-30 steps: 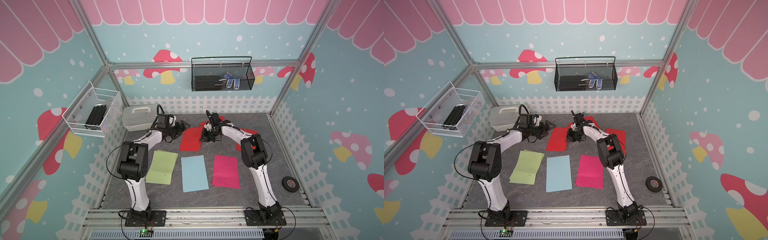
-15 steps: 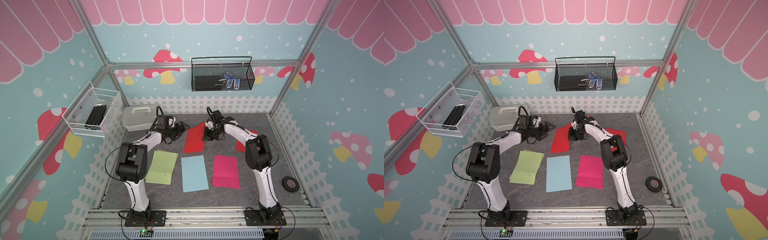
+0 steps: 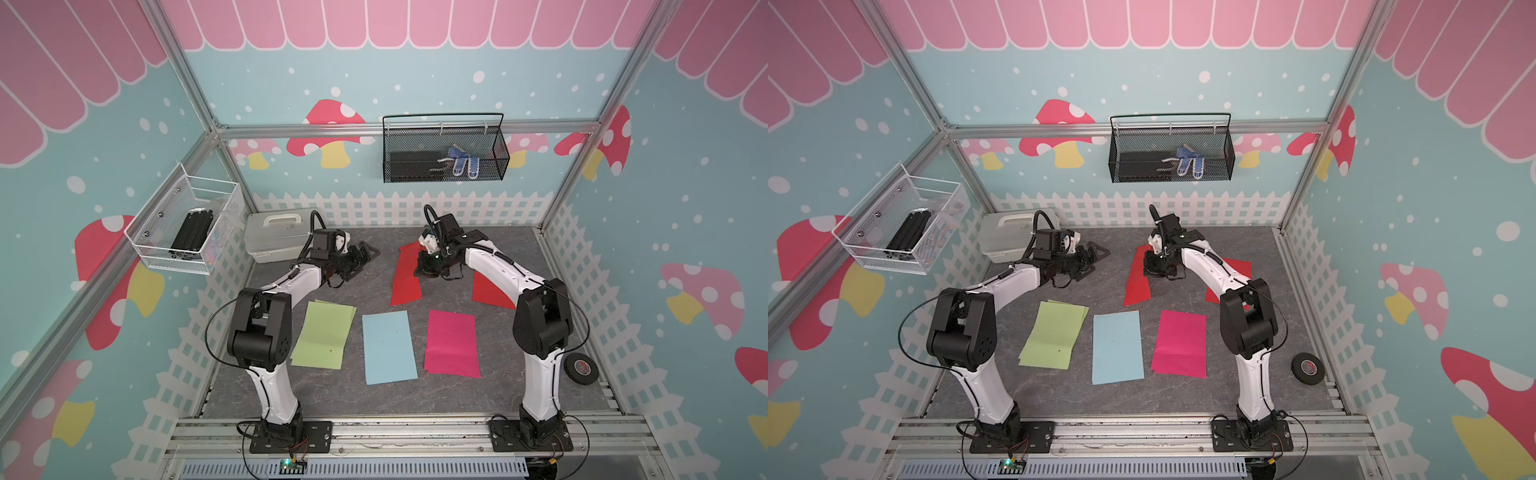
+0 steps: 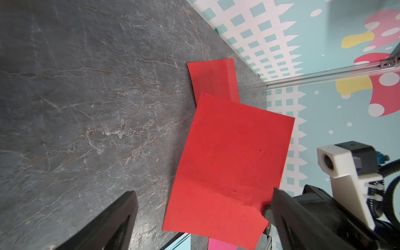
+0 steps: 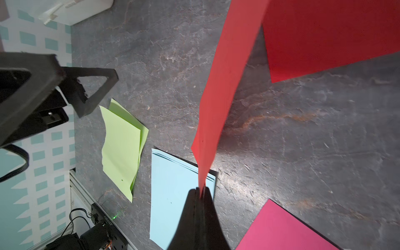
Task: Sort the scattered colored papers by color
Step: Pick up the colored paper from the center of the board.
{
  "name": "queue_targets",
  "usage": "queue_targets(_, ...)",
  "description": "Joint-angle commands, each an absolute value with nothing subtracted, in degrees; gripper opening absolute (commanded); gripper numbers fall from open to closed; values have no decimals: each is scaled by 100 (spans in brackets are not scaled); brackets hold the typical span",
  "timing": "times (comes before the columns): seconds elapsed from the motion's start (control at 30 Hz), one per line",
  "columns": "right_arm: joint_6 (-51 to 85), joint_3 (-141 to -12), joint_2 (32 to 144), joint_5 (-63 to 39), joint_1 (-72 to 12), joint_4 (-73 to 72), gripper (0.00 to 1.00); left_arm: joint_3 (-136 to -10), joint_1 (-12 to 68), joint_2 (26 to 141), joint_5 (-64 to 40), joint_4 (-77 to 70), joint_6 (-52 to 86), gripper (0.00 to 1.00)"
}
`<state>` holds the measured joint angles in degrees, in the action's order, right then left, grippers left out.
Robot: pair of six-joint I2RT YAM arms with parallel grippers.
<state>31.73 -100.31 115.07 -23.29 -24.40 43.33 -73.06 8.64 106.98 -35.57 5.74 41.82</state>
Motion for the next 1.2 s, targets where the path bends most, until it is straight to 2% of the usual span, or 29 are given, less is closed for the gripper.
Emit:
queue_targets(0.0, 3084, -9643, 11041, -2222, -2136, 4303, 0, -7216, 833, 10521, -3472, 545, 4158, 99)
queue_targets(0.63, 2944, -9504, 10459, -2644, -995, 4316, 0, -7110, 861, 10521, -3456, 556, 4122, 99)
queue_targets(1.17, 3348, -8827, 9906, -4045, 125, 3780, 0, -7076, 876, 10558, -3435, 562, 4124, 99)
